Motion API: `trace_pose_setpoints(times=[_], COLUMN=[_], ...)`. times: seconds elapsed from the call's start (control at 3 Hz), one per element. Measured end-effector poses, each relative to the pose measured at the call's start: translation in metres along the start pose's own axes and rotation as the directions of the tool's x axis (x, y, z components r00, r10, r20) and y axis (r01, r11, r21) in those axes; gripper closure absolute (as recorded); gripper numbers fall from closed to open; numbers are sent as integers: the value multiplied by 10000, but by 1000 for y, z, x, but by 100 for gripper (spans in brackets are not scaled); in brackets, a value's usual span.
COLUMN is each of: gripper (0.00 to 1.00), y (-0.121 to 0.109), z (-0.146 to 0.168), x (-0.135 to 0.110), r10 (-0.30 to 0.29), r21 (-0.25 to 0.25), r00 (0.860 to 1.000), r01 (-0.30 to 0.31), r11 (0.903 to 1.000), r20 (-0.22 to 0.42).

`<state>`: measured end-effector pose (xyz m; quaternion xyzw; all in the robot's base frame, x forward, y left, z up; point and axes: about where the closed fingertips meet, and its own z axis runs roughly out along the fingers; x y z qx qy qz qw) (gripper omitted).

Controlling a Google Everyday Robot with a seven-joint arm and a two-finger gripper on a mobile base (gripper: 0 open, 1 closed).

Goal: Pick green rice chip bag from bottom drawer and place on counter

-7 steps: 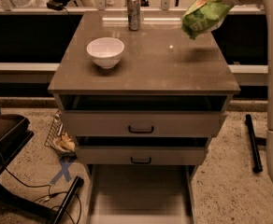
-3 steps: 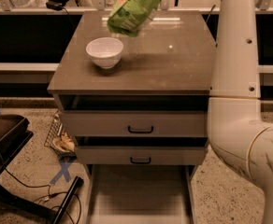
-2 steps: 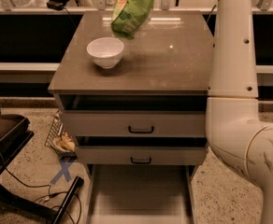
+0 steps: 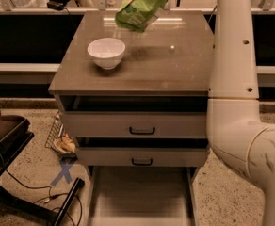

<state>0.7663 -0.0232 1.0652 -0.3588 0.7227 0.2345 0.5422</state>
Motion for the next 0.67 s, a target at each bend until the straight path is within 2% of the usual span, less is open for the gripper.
trace_pose_setpoints(times=[0.33, 0.67], gripper=[0, 0], y=[-32, -32], z=[-19, -18], x=[8, 8], r10=[393, 393], r21=[1149, 1147], r00=[9992, 9992], r01=[-396, -396], r11=[9926, 9926], r20=[45, 45])
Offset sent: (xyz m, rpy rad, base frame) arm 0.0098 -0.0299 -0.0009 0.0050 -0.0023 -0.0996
